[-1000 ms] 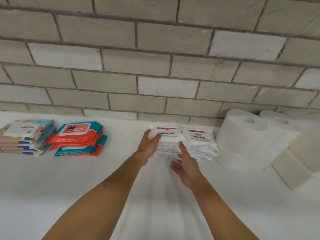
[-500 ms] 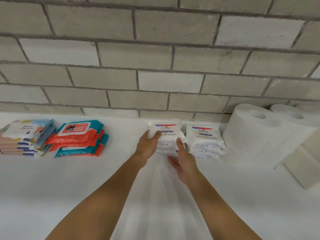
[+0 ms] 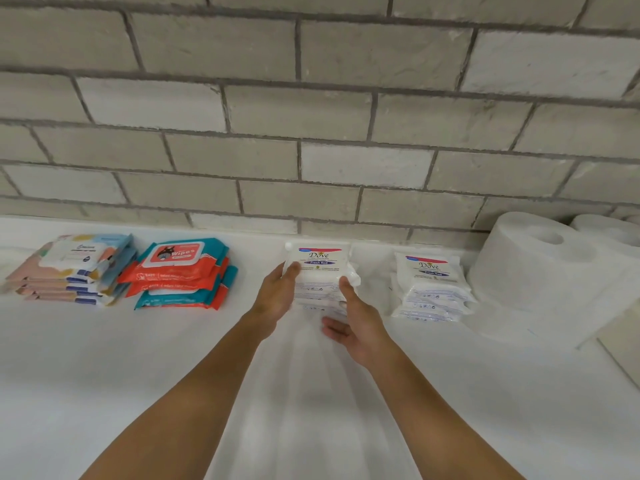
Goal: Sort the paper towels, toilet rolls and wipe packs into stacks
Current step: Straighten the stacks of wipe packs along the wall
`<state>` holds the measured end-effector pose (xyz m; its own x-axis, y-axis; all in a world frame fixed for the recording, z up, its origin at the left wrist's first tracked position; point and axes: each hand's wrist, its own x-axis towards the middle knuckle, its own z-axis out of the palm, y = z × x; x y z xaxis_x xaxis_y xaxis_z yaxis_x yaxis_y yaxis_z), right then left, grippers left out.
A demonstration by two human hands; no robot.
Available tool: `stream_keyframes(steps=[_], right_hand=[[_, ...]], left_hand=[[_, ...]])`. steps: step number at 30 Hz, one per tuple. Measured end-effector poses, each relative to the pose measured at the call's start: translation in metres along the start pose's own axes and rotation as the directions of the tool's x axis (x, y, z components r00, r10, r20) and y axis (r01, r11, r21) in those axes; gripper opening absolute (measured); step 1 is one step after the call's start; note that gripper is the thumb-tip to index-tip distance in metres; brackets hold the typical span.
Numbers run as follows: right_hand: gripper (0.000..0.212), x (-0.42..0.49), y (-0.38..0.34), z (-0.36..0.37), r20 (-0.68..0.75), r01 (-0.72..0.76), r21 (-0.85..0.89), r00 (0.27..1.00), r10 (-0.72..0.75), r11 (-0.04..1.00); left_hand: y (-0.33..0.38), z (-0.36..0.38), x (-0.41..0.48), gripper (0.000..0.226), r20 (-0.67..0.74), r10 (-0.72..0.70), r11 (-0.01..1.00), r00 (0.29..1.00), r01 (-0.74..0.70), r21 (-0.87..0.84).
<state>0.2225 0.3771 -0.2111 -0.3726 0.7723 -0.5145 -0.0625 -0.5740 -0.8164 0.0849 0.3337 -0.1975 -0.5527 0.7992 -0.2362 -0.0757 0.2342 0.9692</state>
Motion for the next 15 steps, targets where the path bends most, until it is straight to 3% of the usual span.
stream_keyframes(steps=[4, 15], right_hand=[[0.05, 0.0, 0.002, 0.013, 0.017, -0.023, -0.021, 1.0, 0.023, 1.0], [0.055, 0.003, 0.01, 0.037, 0.058, -0.045, -0.052, 0.997, 0.048, 0.998]], left_hand=[[-0.003, -0.014, 0.002, 0.021, -0.032, -0.028, 0.999, 0.999, 0.026, -0.043], [-0.02, -0.038, -0.002, 0.027, -0.131, 0.068, 0.985, 0.989, -0.088, -0.15]])
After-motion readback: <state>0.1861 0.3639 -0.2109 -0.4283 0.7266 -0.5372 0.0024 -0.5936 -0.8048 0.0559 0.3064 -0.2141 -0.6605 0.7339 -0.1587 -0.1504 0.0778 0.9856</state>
